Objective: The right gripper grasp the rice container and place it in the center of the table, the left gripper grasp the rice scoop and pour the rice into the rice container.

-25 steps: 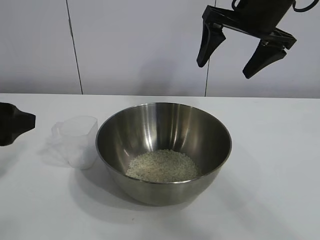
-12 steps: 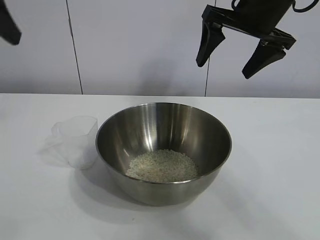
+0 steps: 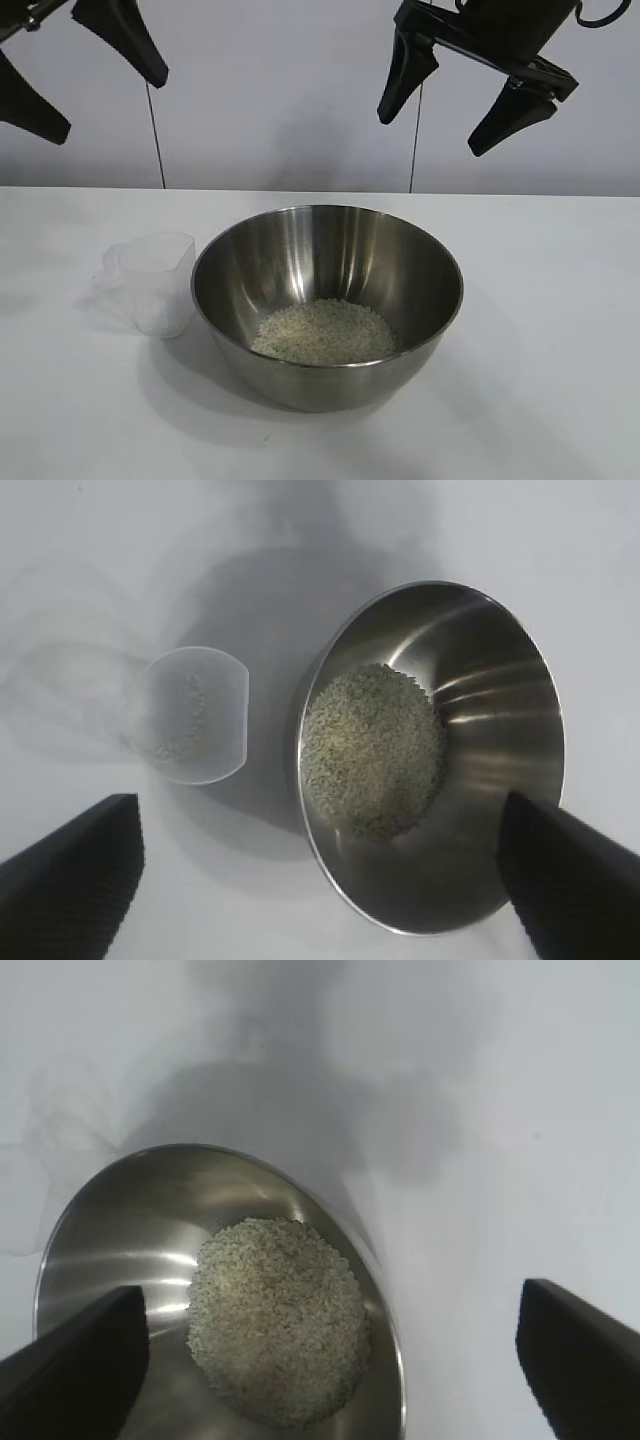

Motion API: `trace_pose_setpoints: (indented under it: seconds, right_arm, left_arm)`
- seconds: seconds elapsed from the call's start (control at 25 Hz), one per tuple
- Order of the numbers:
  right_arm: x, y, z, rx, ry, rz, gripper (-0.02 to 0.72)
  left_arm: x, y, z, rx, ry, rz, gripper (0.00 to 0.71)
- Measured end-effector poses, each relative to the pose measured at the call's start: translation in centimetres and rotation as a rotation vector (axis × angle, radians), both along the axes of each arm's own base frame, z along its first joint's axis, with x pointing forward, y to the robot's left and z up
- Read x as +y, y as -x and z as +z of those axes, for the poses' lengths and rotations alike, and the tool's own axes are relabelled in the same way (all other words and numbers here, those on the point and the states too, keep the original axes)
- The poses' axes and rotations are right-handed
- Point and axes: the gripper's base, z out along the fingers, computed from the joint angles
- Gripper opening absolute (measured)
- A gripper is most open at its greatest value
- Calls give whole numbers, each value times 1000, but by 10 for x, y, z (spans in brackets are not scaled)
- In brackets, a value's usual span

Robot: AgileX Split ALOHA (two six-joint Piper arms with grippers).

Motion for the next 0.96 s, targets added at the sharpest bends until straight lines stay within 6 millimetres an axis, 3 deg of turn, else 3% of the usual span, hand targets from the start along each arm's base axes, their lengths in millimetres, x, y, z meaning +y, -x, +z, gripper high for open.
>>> trace_pose_setpoints:
  seconds: [0.96]
  right_arm:
    - [0,0,0,0,1,3,694]
  left_arm:
    - [0,0,0,9,6,11,691]
